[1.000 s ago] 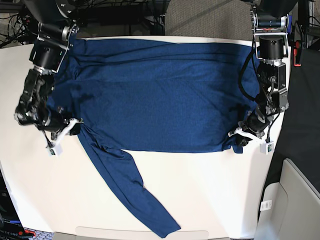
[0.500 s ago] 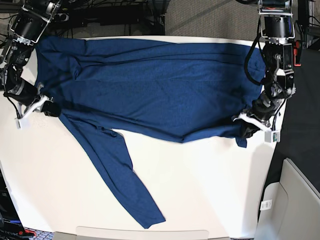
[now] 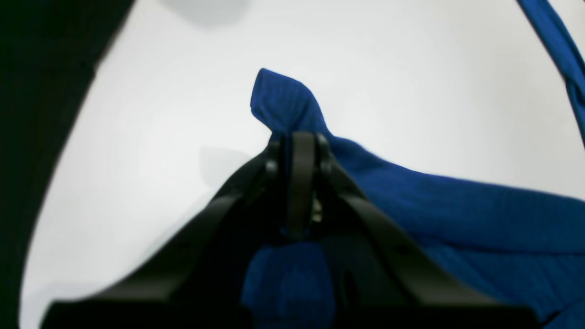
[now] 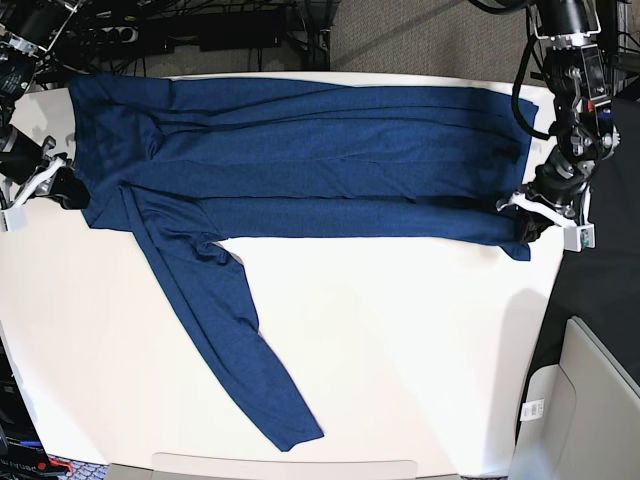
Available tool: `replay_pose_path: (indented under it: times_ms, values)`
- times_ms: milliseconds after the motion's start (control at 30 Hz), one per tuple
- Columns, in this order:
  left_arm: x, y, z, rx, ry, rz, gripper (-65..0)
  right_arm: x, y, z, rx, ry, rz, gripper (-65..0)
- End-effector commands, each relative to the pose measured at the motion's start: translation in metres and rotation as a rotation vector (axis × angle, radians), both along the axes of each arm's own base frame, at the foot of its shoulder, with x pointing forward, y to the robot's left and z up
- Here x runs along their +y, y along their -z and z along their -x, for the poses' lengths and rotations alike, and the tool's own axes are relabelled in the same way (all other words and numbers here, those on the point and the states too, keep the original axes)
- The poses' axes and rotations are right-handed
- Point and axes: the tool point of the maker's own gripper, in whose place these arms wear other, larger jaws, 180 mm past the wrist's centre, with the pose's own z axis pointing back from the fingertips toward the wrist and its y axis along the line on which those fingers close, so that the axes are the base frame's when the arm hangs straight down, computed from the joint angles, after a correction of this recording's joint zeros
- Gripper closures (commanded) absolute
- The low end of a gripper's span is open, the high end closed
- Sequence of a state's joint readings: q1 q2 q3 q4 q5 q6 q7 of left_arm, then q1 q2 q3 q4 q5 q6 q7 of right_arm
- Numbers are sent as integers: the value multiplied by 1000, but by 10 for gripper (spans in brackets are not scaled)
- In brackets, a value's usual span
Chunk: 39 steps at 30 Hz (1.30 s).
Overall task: Fold the T-shirt properly
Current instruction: 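Grasp the shirt side with the right gripper and fold it inward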
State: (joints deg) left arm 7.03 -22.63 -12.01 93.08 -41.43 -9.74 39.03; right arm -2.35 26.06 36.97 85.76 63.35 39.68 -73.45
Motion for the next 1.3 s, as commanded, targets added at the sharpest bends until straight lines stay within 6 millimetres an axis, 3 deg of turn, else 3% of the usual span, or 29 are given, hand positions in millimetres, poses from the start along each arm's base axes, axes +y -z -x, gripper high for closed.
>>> replay_pose_path:
  times_ms: [0,233,433,500,733,900,1100,1267]
  values:
    - [8,-16,-5,-48,-4,-20,-1,-7,-21,-6,-65,0,5,-10]
    - [11,-6,7,-18,-12,-20,-1,-11,-21,-3,-82,27,-5,-25]
    - [8,-6,6,-19,-7,-18,-1,8,-30,-35,-127,-22,116,-236]
    - [8,-6,6,-19,-7,-18,-1,11,-28,-47,-125,-18,140,-274]
    - [8,-6,6,-19,-7,-18,-1,41,7,-88,-23,-47,166,-276]
    - [8,-7,5,-20,-7,-18,-1,63,12,-113,4,-64,221,-277]
    - [8,-7,5,-20,-7,-18,-1,75,15,-132,25,-54,292,-277]
    - [8,-7,5,-20,-7,-18,-1,77,39,-133,64,-49,291,-277]
